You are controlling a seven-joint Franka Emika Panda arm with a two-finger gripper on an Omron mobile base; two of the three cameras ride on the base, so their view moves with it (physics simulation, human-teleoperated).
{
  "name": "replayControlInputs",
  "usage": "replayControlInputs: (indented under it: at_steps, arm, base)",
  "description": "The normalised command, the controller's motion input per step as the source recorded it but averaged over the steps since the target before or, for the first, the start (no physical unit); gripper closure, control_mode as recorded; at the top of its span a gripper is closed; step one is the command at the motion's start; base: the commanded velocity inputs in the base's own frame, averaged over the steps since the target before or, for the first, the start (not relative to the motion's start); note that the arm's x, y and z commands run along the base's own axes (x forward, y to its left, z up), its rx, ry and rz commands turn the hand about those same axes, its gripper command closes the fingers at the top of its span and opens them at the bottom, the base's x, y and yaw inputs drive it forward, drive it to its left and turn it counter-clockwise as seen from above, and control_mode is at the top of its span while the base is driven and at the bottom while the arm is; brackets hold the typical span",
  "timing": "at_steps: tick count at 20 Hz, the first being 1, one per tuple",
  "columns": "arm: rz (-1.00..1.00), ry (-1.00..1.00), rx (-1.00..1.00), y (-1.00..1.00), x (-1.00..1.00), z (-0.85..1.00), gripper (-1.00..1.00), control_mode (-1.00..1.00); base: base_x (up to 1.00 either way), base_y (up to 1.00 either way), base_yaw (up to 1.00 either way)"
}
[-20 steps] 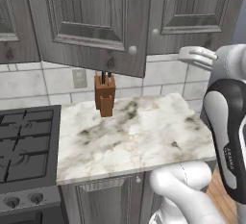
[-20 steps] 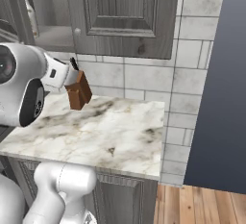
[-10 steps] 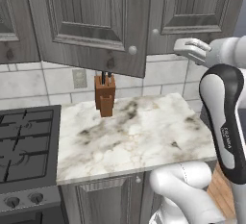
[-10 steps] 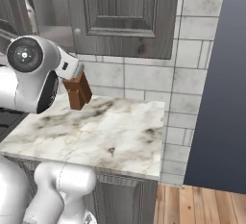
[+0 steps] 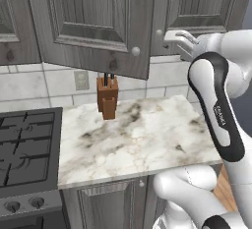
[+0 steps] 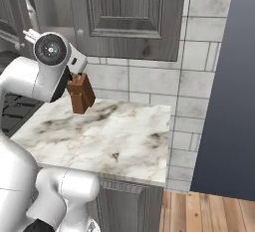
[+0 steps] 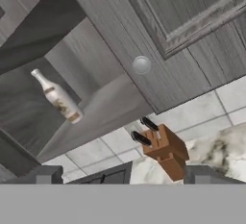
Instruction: Open the cabinet directly in front. Then move the liquor and the mug to the dining counter with the jar on it.
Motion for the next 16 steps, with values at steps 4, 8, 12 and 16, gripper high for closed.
replayControlInputs:
  at_steps: [4, 8, 12, 16]
  arm:
    - [0.00, 0.04, 0.05, 0.53, 0.65, 0.00, -1.00, -1.00]
    - [0.00, 0.03, 0.01, 0.08, 0.15, 0.00, -1.00, -1.00]
    - [0.20, 0.01, -0.01, 0.41, -0.36, 0.00, -1.00, -1.00]
    - [0.49, 0.00, -0.03, 0.97, -0.30, 0.00, -1.00, -1.00]
  base:
    - [0.00, 0.00, 0.00]
    - [0.00, 0.00, 0.00]
    - [0.00, 0.00, 0.00]
    - [0.00, 0.00, 0.00]
